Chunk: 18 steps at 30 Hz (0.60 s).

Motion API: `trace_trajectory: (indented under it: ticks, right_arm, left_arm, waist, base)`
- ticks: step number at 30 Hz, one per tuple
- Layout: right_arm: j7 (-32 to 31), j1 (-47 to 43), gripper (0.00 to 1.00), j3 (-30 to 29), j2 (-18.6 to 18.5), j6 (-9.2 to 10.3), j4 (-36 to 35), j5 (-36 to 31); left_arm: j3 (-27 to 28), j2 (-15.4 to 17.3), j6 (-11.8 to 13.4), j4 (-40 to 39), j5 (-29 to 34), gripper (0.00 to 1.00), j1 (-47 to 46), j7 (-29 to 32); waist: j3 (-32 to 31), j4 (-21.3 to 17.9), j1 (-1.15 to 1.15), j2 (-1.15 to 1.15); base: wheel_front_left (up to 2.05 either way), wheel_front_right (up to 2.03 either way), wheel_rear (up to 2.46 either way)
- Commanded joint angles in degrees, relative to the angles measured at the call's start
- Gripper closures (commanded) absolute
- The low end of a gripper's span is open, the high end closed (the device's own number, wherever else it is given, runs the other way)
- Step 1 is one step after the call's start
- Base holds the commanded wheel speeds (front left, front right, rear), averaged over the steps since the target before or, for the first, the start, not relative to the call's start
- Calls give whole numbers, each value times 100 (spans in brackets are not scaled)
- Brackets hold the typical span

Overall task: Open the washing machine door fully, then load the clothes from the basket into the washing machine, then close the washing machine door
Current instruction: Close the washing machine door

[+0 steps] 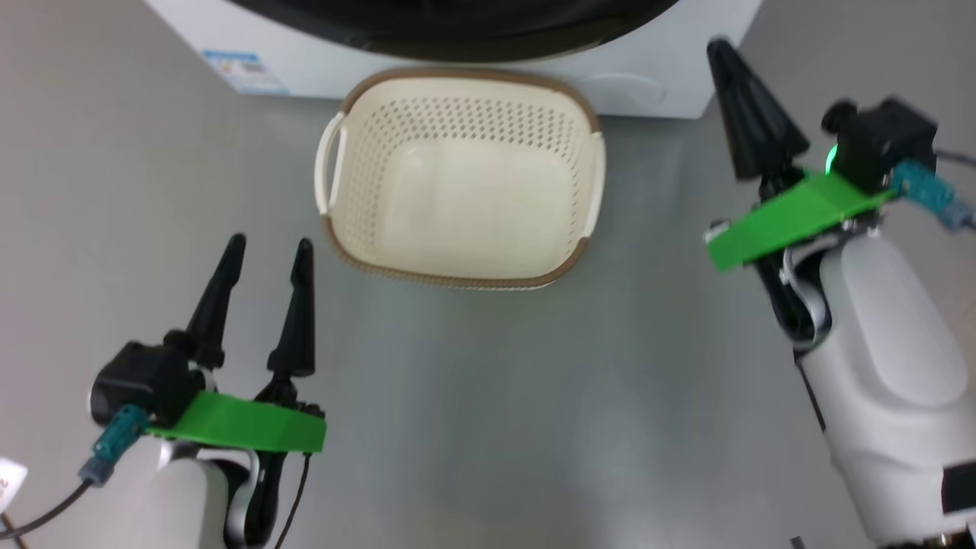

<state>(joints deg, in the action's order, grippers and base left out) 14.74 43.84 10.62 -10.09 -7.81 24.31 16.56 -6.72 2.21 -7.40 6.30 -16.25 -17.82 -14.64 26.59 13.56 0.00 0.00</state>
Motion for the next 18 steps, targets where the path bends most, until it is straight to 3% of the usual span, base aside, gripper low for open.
trace_trajectory:
  ticks: [1,10,18]
  right_arm:
    - [26,-295,100,130,89,32,-264,11]
    - [26,-1493,100,81,215,32,-874,55]
    - [26,-1996,100,31,339,32,-1112,59]
  left_arm:
    - [234,190,-9,-154,53,0,163,-36]
    - [503,302,-9,-192,167,0,541,-36]
    - [749,358,-9,-254,263,0,903,-36]
  waist:
    - [-375,-367,0,0]
    - [-984,-898,0,0]
    - [-1394,-1258,0,0]
  base:
    - [0,0,0]
    - [0,0,0]
    - [0,0,0]
